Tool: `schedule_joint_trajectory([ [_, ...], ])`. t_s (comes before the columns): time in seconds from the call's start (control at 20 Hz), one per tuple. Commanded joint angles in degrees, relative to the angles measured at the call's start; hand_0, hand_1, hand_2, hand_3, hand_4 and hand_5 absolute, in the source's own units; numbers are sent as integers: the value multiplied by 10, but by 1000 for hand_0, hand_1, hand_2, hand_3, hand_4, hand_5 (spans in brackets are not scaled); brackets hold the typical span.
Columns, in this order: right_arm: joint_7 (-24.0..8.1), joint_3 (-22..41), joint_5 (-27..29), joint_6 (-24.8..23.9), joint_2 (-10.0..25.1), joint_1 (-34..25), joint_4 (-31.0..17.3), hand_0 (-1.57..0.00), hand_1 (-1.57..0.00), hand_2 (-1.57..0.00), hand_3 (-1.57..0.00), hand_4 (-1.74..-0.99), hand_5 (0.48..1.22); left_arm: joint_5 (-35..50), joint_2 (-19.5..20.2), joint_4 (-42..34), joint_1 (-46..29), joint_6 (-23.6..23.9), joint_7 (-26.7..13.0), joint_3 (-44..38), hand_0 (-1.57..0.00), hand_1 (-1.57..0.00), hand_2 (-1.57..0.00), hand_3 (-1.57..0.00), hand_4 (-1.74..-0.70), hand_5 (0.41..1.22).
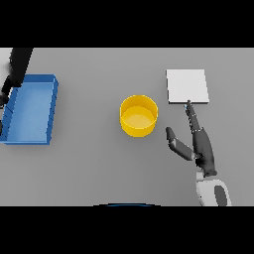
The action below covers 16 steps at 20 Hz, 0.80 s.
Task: Pick up the red beaker and tilt it to pour out 1 green nut into yellow bowl. Pick up the yellow bowl and place it on the metallic measuring scale.
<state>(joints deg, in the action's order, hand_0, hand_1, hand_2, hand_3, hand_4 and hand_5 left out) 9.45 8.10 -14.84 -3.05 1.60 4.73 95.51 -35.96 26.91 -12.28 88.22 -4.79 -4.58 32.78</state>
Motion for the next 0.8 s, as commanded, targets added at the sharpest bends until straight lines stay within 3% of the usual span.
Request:
schedule_joint_trajectory([
  [0.0,-3,-4,5,2,3,1,1,1,1,1,1,-1012,659,26,14,1,-19,18,-5,-18,-1571,-1571,-1571,-1435,-1740,1221],
  [0.2,-11,-3,-5,-2,8,-12,-8,1,1,1,1,-1050,653,123,59,-17,-96,73,-73,-75,-1571,-1571,-1571,-1426,-1740,1221],
  [0.35,-2,0,-14,-4,15,1,1,1,1,1,1,-1048,652,199,79,-61,-175,115,-89,-113,-1571,-1571,-1571,-1459,-1741,1221],
  [0.4,-4,2,-17,-5,14,1,3,1,1,1,1,-1047,651,223,83,-79,-202,126,-111,-123,-1571,-1571,-1571,-1467,-1741,1221],
  [0.6,-20,7,-36,-13,17,-2,8,1,1,1,1,-1046,649,289,102,-204,-304,171,-160,-137,-1571,-1571,-1571,-1479,-1741,1221],
  [0.75,-10,3,-28,-7,21,0,1,1,1,1,1,-1026,648,323,112,-316,-390,216,-230,-134,-1571,-1571,-1571,-1450,-1741,1221],
])
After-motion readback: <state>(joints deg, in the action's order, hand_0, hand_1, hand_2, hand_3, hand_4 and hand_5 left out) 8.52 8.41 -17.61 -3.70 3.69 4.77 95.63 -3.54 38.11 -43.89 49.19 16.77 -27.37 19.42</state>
